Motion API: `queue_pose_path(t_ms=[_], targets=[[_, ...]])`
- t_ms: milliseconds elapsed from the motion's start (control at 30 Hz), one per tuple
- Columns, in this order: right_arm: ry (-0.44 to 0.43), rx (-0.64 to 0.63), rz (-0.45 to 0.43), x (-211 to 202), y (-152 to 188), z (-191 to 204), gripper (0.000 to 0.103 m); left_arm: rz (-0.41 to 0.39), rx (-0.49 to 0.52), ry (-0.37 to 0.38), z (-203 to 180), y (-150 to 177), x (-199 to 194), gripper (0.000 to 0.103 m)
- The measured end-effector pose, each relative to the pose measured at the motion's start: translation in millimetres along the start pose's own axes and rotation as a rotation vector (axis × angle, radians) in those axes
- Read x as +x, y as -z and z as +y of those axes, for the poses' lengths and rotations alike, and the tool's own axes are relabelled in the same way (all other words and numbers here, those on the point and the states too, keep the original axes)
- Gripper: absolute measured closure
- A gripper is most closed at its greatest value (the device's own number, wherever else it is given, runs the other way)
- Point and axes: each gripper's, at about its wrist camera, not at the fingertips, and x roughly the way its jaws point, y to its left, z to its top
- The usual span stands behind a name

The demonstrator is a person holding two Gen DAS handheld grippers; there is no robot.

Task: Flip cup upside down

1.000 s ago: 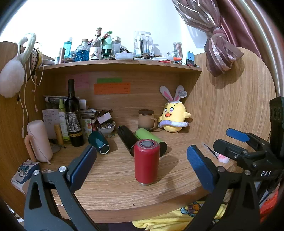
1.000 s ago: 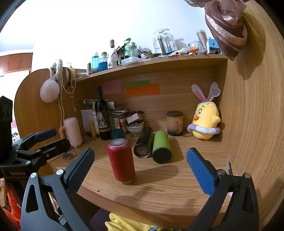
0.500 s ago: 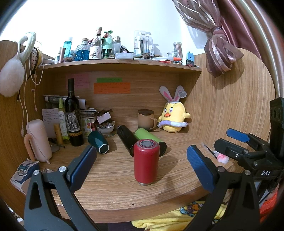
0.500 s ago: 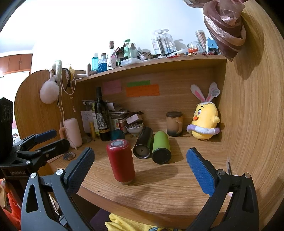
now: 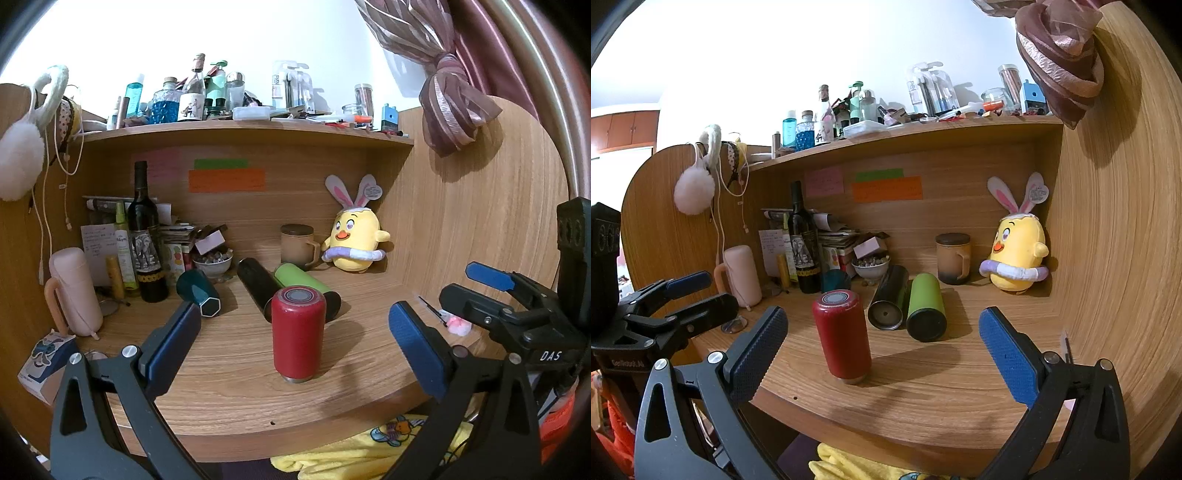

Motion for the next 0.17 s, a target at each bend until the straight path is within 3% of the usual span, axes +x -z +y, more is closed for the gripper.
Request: queue_pose_path(t_ms=[167], targets=[[0.001, 0.000, -0.001, 0.3, -0.1, 0.1, 0.000, 0.007, -0.012, 0.008, 0.3, 0.0, 1.7, 0.000]])
